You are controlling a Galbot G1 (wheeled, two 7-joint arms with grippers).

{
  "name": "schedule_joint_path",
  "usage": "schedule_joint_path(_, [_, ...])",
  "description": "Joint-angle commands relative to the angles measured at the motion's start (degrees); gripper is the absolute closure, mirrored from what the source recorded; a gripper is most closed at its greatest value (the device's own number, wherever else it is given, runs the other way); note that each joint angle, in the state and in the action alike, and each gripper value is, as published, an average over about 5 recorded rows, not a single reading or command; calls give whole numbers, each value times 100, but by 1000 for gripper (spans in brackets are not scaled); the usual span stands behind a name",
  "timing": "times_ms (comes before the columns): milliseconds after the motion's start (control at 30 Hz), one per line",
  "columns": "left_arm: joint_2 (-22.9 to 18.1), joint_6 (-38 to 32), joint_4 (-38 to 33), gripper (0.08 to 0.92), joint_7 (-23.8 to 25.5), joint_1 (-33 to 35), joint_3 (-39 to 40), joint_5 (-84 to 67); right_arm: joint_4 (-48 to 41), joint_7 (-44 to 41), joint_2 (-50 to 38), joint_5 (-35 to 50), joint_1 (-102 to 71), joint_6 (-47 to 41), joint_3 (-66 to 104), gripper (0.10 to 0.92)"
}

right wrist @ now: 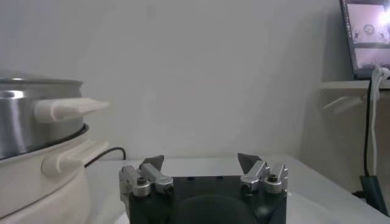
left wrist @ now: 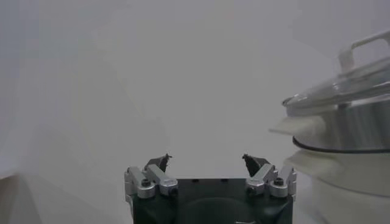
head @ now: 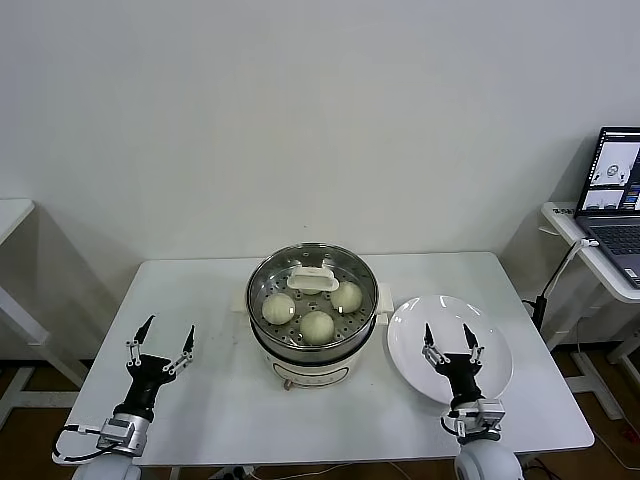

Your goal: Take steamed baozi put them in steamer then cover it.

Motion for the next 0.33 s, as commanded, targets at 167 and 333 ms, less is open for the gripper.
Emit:
schedule_joint_path(167, [5, -28, -41, 177, 17, 52, -13, 14, -10, -9, 14, 29, -26, 5, 25, 203])
schedule_joint_path(333, [15, -37, -4, 177, 13, 31, -25, 48, -17, -11, 27, 22, -35, 26, 30, 203])
